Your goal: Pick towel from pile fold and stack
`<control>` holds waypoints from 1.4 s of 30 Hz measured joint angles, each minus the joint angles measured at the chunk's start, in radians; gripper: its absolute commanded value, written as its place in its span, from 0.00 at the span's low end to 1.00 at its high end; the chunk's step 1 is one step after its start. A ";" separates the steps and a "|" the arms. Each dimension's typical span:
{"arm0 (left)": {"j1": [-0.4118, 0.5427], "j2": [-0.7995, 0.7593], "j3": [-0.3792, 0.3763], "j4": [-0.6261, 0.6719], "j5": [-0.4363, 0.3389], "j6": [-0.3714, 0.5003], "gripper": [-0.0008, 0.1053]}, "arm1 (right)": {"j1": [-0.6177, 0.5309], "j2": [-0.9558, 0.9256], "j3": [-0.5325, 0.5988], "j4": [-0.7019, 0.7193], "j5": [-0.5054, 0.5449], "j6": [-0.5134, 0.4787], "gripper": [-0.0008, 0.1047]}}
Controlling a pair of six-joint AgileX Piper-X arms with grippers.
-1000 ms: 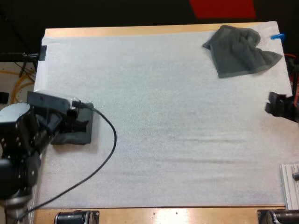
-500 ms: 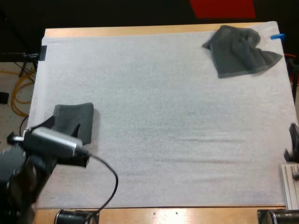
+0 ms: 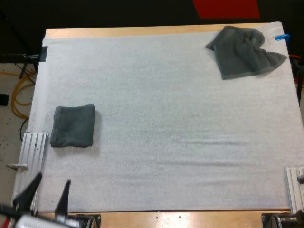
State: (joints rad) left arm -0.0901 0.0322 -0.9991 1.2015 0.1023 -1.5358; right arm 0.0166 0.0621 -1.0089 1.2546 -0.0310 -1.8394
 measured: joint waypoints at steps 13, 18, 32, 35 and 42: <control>0.013 -0.050 0.004 0.273 0.000 -0.065 0.52 | 0.000 -0.079 0.078 0.073 -0.027 0.046 0.65; 0.045 -0.050 0.052 0.238 -0.001 -0.064 0.52 | 0.000 -0.079 0.082 0.004 -0.027 0.046 0.65; 0.047 -0.048 0.294 -0.140 -0.001 -0.059 0.52 | 0.000 -0.079 0.259 -0.193 -0.077 0.051 0.65; 0.047 -0.048 0.339 -0.153 -0.001 -0.059 0.52 | 0.000 -0.077 0.311 -0.212 -0.077 0.051 0.65; 0.047 -0.048 0.433 -0.157 -0.001 -0.059 0.52 | 0.000 -0.077 0.411 -0.213 -0.077 0.052 0.65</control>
State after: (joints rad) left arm -0.0435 -0.0157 -0.5663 1.0445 0.1014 -1.5945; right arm 0.0166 -0.0146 -0.5982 1.0418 -0.1076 -1.7870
